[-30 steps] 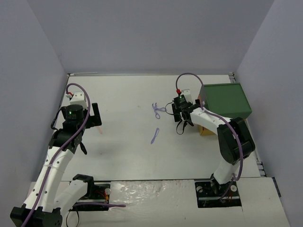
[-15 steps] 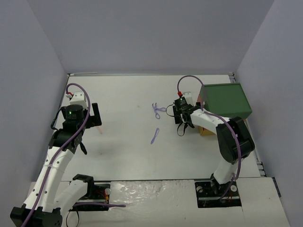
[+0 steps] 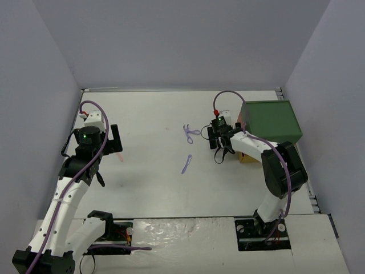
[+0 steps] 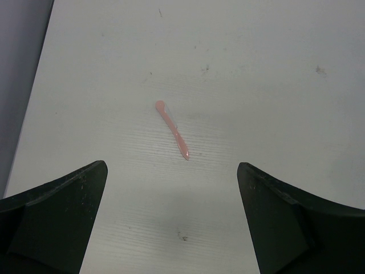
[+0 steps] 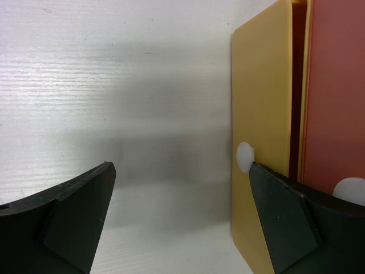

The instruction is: Organize the makeup

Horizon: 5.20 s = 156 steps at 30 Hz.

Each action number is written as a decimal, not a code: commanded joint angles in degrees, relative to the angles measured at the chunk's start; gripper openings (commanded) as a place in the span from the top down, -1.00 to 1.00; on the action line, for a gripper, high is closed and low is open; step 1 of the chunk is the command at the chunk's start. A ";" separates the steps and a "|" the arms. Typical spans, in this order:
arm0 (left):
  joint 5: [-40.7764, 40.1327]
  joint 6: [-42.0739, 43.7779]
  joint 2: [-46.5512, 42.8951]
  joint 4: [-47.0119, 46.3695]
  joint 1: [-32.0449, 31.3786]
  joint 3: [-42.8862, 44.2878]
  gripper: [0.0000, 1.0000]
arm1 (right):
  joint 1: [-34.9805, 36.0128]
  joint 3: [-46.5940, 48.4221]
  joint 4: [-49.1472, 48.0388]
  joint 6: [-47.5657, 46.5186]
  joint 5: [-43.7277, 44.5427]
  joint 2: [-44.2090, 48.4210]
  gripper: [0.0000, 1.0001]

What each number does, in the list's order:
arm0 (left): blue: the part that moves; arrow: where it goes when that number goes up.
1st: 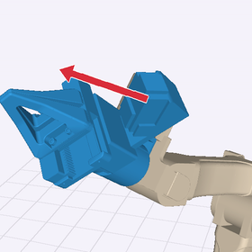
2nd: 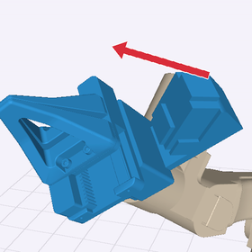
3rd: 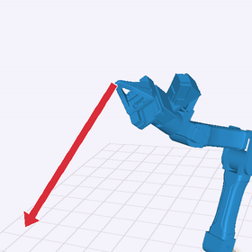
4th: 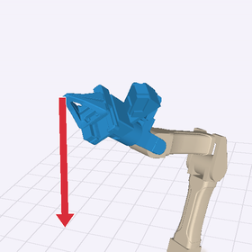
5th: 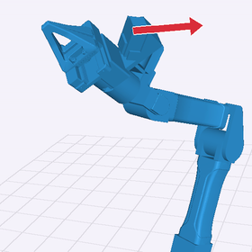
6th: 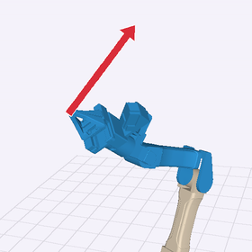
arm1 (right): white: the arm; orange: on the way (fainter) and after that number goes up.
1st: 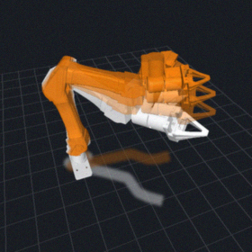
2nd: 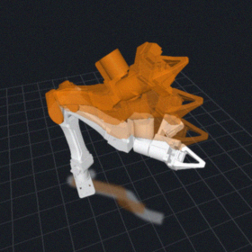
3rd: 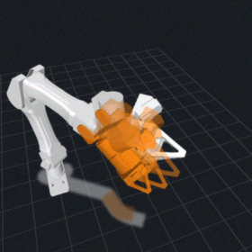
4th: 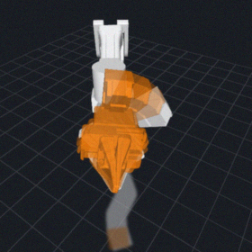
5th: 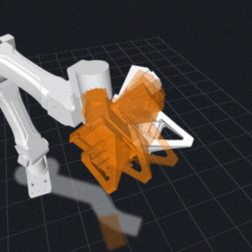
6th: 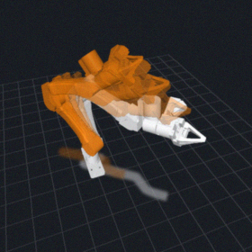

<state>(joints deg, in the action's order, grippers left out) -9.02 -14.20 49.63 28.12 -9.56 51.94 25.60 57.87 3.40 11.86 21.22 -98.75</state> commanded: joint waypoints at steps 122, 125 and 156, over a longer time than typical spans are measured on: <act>-0.04 -0.83 0.38 -1.51 0.51 4.04 -0.94 | 10.10 19.87 -10.56 -2.00 -18.98 -15.36 -0.14; 0.05 -0.90 0.38 -1.56 0.51 4.04 -0.94 | 10.08 20.91 -10.60 -2.18 -18.45 -16.87 -0.07; 0.21 -0.83 0.47 -1.49 0.51 4.04 -0.94 | 10.15 16.08 -9.65 -2.84 -12.52 -1.86 0.98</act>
<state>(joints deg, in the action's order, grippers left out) -8.97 -14.20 49.89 28.49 -9.56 51.94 36.05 75.77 -5.65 8.91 3.90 -113.79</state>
